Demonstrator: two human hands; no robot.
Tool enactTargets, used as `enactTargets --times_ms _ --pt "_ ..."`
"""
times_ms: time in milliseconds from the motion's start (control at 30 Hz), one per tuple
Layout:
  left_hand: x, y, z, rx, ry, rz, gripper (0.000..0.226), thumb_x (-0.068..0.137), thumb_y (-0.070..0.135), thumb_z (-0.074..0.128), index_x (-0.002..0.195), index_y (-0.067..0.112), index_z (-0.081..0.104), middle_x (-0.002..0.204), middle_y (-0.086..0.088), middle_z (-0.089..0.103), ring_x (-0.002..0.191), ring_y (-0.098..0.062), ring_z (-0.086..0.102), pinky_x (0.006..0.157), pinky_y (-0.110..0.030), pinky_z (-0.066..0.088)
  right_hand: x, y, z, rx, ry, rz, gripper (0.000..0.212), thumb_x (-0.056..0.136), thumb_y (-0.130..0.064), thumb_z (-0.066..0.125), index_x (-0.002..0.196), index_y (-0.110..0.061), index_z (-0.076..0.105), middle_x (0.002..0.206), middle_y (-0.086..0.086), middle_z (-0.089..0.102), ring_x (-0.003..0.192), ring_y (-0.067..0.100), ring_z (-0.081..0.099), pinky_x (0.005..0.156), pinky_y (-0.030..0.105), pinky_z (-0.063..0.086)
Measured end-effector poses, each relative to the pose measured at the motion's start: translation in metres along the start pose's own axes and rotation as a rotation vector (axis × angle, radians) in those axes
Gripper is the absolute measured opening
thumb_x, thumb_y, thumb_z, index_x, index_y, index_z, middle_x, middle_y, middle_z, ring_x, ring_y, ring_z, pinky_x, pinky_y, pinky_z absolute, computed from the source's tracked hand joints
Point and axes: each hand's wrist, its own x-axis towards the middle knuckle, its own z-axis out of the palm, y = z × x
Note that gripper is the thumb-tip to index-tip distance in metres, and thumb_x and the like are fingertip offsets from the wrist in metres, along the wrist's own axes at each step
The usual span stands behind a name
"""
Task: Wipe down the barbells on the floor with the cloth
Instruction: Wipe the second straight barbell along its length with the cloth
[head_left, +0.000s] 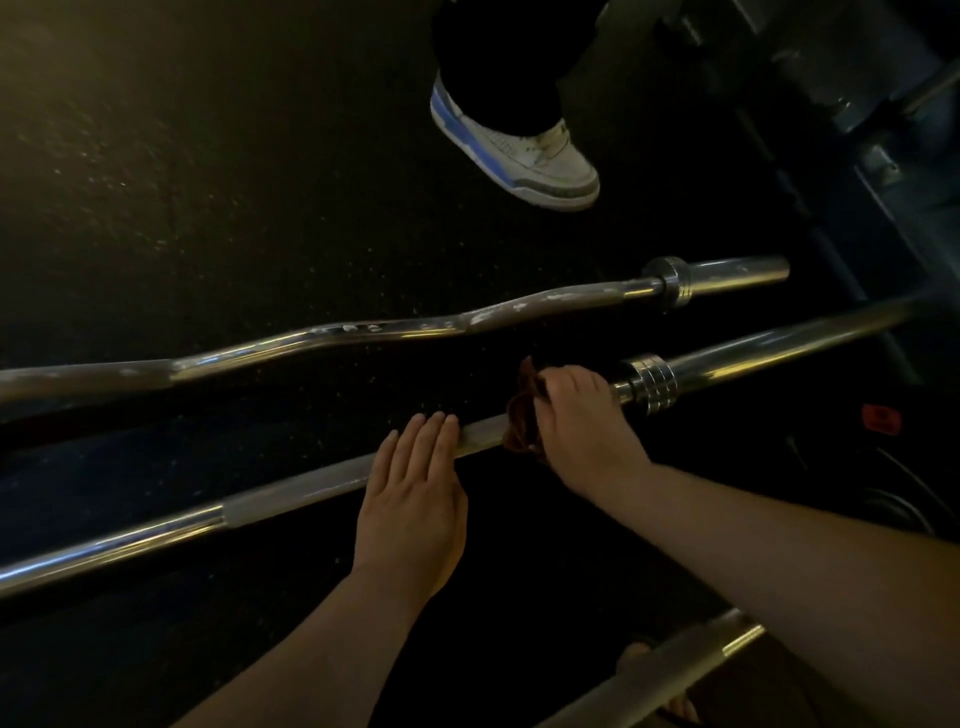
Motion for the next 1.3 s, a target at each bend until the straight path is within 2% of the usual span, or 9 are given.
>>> enactTargets --times_ms 100,300,567,700,867,967,1067,1200,1300 --pt "0.001 0.005 0.001 0.002 0.01 -0.027 0.057 0.102 0.034 0.024 0.156 0.014 0.028 0.16 -0.006 0.036 0.151 -0.019 0.021 0.123 -0.041 0.005 -0.031 -0.006 0.015 -0.199 -0.09 -0.122 0.06 0.099 -0.038 0.023 0.15 -0.012 0.037 0.157 0.009 0.026 0.152 0.031 0.014 0.124 0.053 0.021" --pt "0.002 0.0 -0.005 -0.024 0.004 0.012 0.059 0.104 0.035 0.015 0.159 0.017 0.016 0.167 -0.003 0.021 0.153 -0.012 -0.001 0.123 -0.034 -0.01 0.006 0.024 -0.02 0.033 0.067 0.013 0.037 0.105 -0.034 0.035 0.132 -0.015 0.053 0.13 0.004 0.054 0.125 0.025 0.049 0.112 0.045 0.038" --pt "0.0 0.005 -0.001 -0.016 -0.012 -0.034 0.061 0.102 0.037 0.009 0.16 0.016 0.011 0.168 -0.003 0.014 0.155 -0.015 -0.003 0.123 -0.036 -0.012 -0.039 -0.004 0.016 0.1 0.096 -0.123 0.048 0.104 -0.028 0.038 0.146 -0.006 0.041 0.154 0.012 0.032 0.152 0.033 0.019 0.124 0.048 0.02" --pt "-0.001 0.005 -0.005 -0.065 -0.02 -0.012 0.06 0.103 0.036 0.01 0.16 0.017 0.009 0.169 -0.001 0.011 0.155 -0.013 -0.007 0.124 -0.037 -0.011 -0.014 0.023 -0.006 0.177 0.146 0.076 0.038 0.105 -0.021 0.04 0.14 -0.008 0.046 0.148 0.012 0.039 0.144 0.028 0.03 0.122 0.051 0.027" --pt "-0.001 0.007 -0.003 -0.038 -0.014 -0.03 0.06 0.103 0.036 0.013 0.16 0.018 0.007 0.169 -0.001 0.011 0.153 -0.012 -0.01 0.124 -0.037 -0.012 -0.025 -0.019 0.013 0.233 0.16 0.147 0.043 0.106 -0.02 0.036 0.148 -0.009 0.038 0.161 0.009 0.022 0.156 0.027 0.001 0.128 0.045 0.008" --pt "0.0 0.008 -0.002 -0.035 -0.016 -0.04 0.06 0.104 0.036 0.012 0.16 0.017 0.01 0.168 -0.002 0.013 0.153 -0.012 -0.009 0.124 -0.036 -0.011 -0.031 -0.015 0.01 0.161 0.055 -0.091 0.046 0.105 -0.024 0.036 0.149 -0.013 0.039 0.159 0.004 0.028 0.155 0.024 0.008 0.128 0.047 0.009" --pt "-0.001 0.005 -0.006 -0.055 -0.037 -0.005 0.06 0.104 0.037 0.01 0.16 0.019 0.007 0.169 0.0 0.009 0.154 -0.011 -0.01 0.124 -0.035 -0.013 -0.021 0.014 -0.001 0.133 0.12 0.017 0.04 0.104 -0.026 0.034 0.141 -0.014 0.045 0.149 0.007 0.041 0.148 0.026 0.027 0.127 0.048 0.013" --pt "-0.002 0.0 -0.007 -0.042 -0.057 0.025 0.06 0.102 0.04 0.006 0.159 0.022 -0.002 0.169 0.002 0.003 0.152 -0.008 -0.017 0.121 -0.031 -0.019 -0.017 -0.007 0.007 0.218 0.217 0.253 0.04 0.106 -0.022 0.037 0.144 -0.01 0.043 0.156 0.012 0.033 0.153 0.032 0.015 0.127 0.049 0.012" --pt "-0.003 0.002 -0.007 -0.019 -0.065 0.007 0.06 0.099 0.042 0.001 0.155 0.024 -0.012 0.169 0.002 -0.007 0.149 -0.009 -0.025 0.12 -0.032 -0.022 -0.026 -0.045 0.023 0.106 0.152 0.063 0.045 0.104 -0.024 0.036 0.146 -0.011 0.042 0.156 0.009 0.034 0.154 0.03 0.013 0.128 0.048 0.007"
